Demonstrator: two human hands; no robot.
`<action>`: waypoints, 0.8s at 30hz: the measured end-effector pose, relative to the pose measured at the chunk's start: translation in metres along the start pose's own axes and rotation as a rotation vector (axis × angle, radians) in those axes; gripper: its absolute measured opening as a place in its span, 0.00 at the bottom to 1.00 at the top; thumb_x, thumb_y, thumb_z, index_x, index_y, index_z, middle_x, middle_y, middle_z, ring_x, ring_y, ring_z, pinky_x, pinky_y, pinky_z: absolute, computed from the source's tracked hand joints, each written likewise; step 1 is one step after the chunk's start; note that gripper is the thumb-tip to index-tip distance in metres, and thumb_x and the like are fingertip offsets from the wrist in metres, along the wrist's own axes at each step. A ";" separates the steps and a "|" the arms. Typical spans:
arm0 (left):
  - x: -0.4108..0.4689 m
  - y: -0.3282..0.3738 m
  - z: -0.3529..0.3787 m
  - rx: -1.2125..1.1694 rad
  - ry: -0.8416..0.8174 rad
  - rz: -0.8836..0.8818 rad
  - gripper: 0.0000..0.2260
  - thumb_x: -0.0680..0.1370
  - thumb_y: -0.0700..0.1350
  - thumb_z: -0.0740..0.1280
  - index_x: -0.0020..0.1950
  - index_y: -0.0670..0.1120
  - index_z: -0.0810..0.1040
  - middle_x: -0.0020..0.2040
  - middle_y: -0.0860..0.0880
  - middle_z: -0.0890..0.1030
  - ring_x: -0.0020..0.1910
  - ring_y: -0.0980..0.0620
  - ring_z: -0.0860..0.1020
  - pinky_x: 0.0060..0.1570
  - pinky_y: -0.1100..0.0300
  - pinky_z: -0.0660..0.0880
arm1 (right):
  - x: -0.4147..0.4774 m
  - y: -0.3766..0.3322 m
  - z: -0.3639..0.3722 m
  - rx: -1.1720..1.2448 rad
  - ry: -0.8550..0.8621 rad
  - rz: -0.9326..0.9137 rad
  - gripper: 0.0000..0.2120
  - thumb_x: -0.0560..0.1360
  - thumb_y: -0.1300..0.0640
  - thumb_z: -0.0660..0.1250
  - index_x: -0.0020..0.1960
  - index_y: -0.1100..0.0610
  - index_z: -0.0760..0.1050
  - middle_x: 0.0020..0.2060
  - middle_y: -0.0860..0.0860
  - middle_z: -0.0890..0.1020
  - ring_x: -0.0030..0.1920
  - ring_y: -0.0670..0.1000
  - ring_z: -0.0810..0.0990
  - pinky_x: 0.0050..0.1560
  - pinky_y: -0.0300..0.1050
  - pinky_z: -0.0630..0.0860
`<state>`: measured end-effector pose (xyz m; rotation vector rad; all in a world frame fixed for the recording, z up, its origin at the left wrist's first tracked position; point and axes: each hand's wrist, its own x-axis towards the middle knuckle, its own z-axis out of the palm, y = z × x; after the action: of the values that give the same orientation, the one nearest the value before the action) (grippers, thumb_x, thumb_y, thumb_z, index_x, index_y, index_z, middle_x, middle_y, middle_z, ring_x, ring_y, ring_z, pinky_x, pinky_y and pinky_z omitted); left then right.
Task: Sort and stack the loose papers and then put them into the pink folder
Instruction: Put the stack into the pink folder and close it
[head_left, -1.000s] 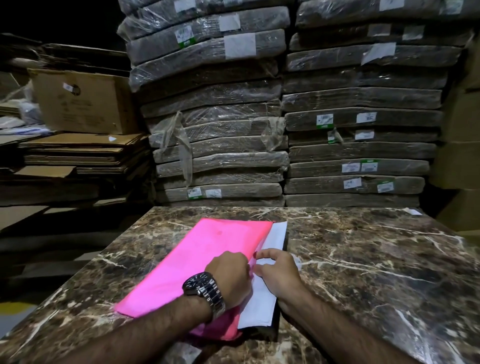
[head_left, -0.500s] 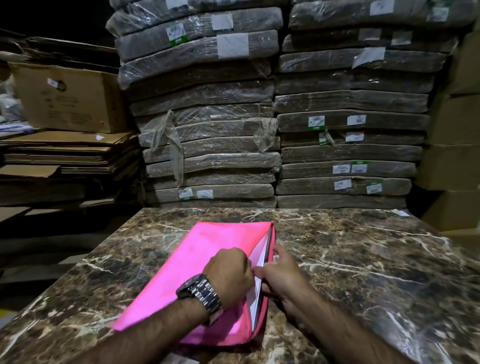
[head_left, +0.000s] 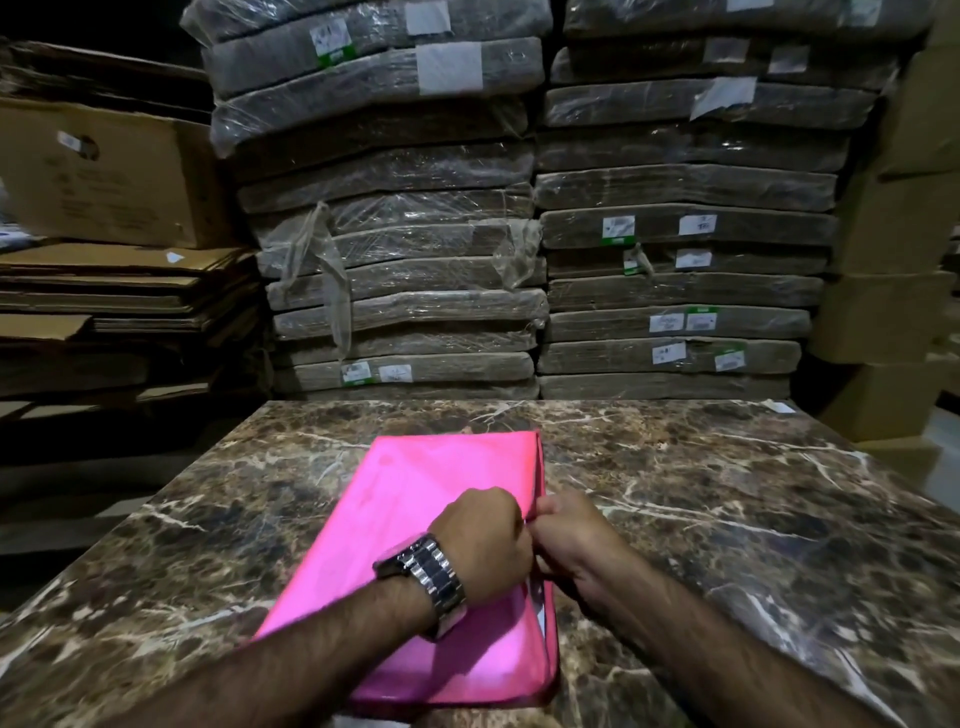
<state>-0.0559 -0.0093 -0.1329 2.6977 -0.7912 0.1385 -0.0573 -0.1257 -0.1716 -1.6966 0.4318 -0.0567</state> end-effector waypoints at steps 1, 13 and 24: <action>0.001 0.001 -0.001 0.006 -0.012 0.022 0.13 0.74 0.48 0.59 0.32 0.43 0.67 0.41 0.37 0.81 0.41 0.38 0.79 0.36 0.57 0.69 | 0.000 0.001 -0.003 -0.010 0.002 0.006 0.16 0.68 0.76 0.55 0.28 0.60 0.71 0.21 0.54 0.68 0.20 0.48 0.65 0.25 0.38 0.59; 0.077 -0.034 0.024 0.098 0.013 0.117 0.18 0.80 0.47 0.56 0.68 0.42 0.69 0.65 0.42 0.72 0.65 0.42 0.69 0.64 0.50 0.69 | -0.003 0.003 -0.033 -0.191 -0.085 0.053 0.17 0.71 0.76 0.57 0.27 0.61 0.70 0.18 0.54 0.70 0.15 0.46 0.69 0.18 0.34 0.69; 0.102 -0.038 0.052 0.242 -0.139 0.071 0.20 0.80 0.51 0.49 0.72 0.50 0.61 0.72 0.49 0.65 0.68 0.45 0.64 0.60 0.42 0.65 | 0.078 -0.016 -0.051 -0.592 0.244 -0.404 0.21 0.73 0.69 0.61 0.63 0.56 0.79 0.56 0.51 0.83 0.53 0.50 0.82 0.52 0.38 0.77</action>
<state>0.0504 -0.0479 -0.1743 2.9329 -0.9679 0.0678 0.0049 -0.1966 -0.1632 -2.3557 0.2914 -0.4745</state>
